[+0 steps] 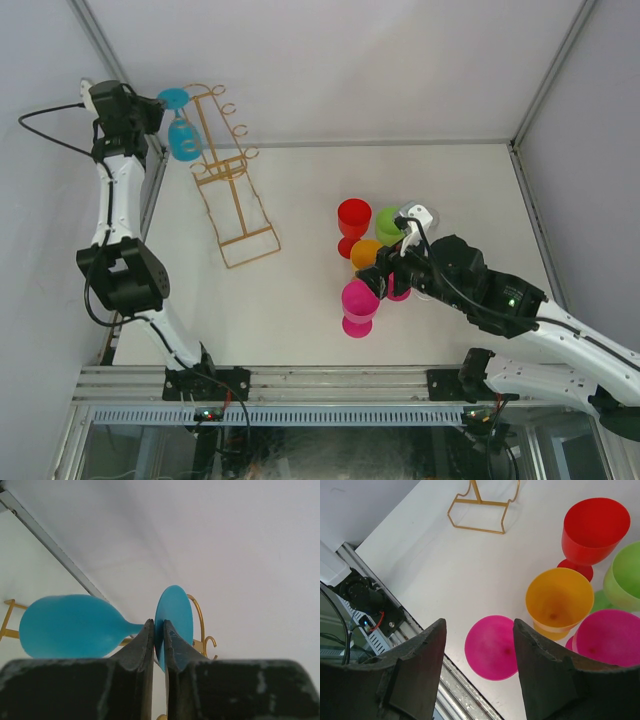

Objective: Take the wine glass off the wine glass rack
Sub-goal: Pick up the wine glass from the wine rack.

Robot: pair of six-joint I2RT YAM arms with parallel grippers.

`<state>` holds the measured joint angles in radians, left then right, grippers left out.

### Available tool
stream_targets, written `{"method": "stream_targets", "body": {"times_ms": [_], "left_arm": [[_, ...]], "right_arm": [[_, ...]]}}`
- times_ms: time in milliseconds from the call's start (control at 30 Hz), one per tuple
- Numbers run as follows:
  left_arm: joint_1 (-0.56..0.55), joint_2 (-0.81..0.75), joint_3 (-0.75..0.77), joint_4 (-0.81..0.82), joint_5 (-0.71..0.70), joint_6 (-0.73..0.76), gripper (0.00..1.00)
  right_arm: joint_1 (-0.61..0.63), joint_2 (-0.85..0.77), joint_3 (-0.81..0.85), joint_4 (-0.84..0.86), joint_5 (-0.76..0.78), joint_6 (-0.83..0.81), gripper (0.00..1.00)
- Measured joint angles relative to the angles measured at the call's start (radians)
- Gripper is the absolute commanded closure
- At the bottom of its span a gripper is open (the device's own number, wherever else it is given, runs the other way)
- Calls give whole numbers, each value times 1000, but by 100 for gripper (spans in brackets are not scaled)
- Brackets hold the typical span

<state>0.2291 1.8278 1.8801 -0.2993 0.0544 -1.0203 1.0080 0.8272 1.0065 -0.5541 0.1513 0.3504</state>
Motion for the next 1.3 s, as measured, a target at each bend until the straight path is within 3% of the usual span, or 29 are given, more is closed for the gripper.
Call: {"method": "stream_targets", "body": {"times_ms": [267,467,1000,1300], "left_arm": [[-9,-3,2,7,-46,13,98],[-14,-11,16,18,-79,56,100],[-24,-62,28,-3,-149,167,100],[-24,-189,-16,-32,-186,267,100]], "right_arm": [[0,0,0,0,-4,0,44],[0,0,0,0,-4,0,44],[0,-5,0,0,-15,4,44],[0,-25,0,2,-14,5,44]]}}
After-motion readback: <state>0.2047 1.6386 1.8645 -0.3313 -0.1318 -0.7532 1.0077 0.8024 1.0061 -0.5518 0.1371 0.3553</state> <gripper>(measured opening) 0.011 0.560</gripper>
